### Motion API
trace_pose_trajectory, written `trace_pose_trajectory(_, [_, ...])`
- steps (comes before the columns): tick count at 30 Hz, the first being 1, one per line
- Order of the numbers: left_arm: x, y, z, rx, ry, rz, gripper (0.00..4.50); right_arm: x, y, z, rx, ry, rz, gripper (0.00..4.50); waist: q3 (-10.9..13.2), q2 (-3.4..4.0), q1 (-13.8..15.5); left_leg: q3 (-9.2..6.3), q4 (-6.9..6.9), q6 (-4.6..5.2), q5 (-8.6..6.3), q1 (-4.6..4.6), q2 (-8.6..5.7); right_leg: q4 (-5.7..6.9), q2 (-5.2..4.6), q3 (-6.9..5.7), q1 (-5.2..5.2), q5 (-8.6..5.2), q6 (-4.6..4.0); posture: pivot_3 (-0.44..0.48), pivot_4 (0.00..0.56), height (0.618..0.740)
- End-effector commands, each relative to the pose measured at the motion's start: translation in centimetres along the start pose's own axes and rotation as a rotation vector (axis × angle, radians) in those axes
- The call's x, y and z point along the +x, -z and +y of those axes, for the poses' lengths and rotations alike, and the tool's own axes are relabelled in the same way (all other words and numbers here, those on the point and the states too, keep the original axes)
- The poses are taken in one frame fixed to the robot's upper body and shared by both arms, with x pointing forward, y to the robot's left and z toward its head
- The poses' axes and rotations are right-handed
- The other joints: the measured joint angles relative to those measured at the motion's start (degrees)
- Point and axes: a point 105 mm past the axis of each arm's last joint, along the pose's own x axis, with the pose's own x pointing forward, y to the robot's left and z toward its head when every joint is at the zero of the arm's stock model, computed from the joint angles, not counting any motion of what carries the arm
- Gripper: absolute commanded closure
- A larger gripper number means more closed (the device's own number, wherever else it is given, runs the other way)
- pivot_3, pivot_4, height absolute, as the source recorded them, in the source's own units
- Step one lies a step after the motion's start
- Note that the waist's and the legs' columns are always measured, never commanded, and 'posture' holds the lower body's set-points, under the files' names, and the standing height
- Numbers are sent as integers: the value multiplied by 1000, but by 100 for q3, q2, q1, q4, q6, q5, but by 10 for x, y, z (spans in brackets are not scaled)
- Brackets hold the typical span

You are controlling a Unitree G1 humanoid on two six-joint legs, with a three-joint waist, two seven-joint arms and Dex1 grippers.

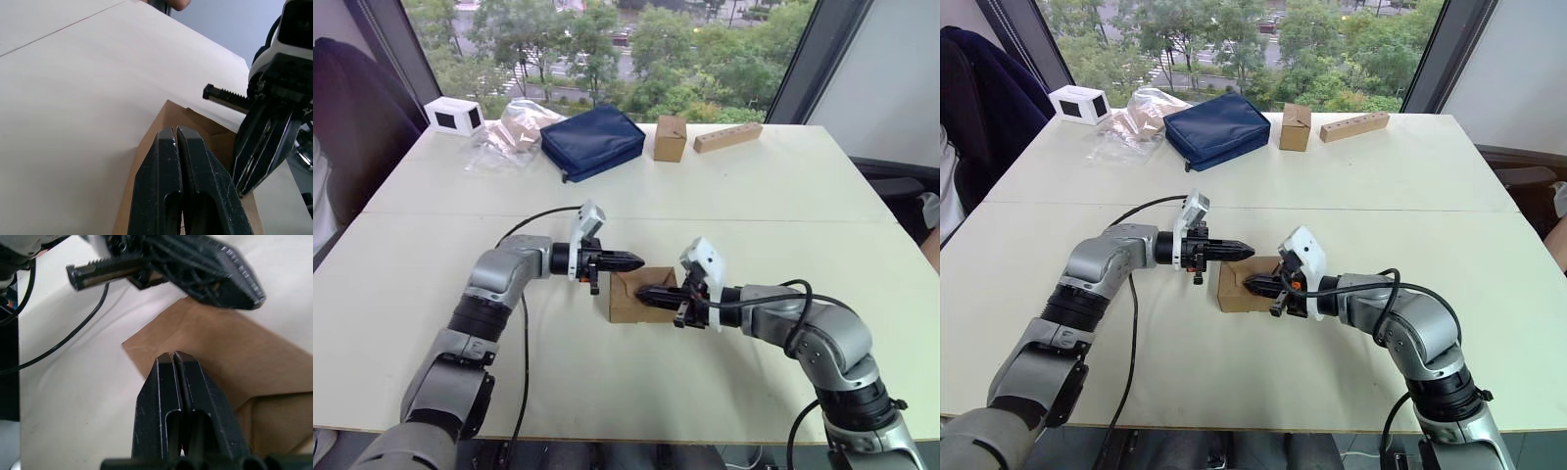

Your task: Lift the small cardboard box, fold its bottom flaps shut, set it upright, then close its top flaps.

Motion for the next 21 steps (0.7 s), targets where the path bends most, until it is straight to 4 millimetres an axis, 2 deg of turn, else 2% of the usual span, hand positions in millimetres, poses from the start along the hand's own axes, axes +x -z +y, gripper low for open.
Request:
trace_pose_trajectory(1, [2,-11,-2,48,15,-17,4427,-4,-5,7,-32,-19,0,4500,0,0,2,0,0,0,0,0,0,0,0,0,0,0,0,0,150,740])
trace_pose_trajectory(11, [7,-11,-8,58,36,-23,4427,-5,-8,3,-39,-5,13,4500,0,0,-1,-1,0,1,-1,0,1,-2,-2,0,0,0,0,0,150,740])
trace_pose_trajectory(21, [8,-9,-9,61,35,-19,4427,2,-10,-6,-47,31,17,4500,0,0,-4,-1,-1,0,-1,0,1,-2,-4,1,-1,0,-1,0,150,740])
